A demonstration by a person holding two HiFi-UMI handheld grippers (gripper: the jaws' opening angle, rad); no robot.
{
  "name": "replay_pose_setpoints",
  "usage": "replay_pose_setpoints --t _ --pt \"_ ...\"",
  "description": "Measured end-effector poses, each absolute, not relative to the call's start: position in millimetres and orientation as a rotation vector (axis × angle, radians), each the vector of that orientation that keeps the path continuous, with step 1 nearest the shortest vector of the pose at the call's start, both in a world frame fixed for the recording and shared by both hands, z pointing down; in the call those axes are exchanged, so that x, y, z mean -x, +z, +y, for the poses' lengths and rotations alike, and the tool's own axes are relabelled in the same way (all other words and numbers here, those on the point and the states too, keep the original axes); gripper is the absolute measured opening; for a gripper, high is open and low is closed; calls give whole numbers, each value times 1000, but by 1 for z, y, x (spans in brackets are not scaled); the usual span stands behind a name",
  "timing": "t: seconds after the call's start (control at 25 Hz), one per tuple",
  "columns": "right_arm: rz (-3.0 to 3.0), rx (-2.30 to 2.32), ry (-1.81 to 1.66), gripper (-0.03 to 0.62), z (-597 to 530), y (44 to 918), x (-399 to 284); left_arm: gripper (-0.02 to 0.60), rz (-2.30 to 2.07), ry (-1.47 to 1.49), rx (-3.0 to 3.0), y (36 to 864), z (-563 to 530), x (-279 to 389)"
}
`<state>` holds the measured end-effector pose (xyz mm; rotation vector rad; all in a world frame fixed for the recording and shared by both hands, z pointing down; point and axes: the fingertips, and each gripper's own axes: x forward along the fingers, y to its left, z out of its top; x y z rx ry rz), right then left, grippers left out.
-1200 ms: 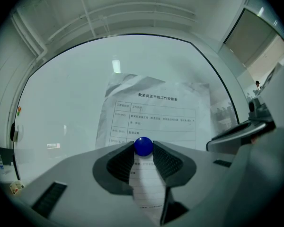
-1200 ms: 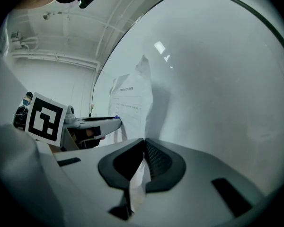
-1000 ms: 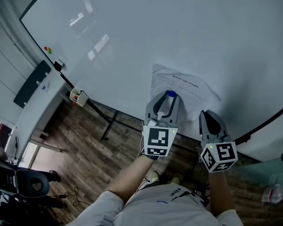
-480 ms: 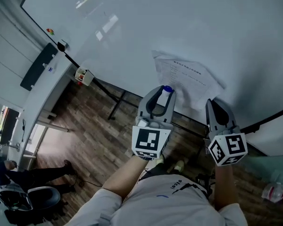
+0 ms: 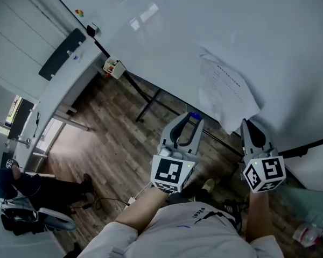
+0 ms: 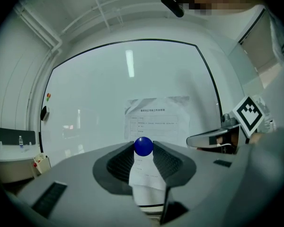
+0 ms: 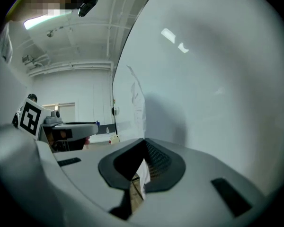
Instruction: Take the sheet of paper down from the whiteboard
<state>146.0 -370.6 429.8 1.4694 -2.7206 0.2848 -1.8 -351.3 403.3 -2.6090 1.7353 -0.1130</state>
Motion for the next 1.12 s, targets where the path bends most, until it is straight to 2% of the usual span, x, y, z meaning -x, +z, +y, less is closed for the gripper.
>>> replay_pose_setpoints --t 0.8,1.12 --pt "-2572 -1576 249 14 -294 423 -88 133 1493 -57 2805 413 -303 42" --pt "-2575 -1584 319 14 -277 417 -59 133 1489 -20 2801 404 -281 80"
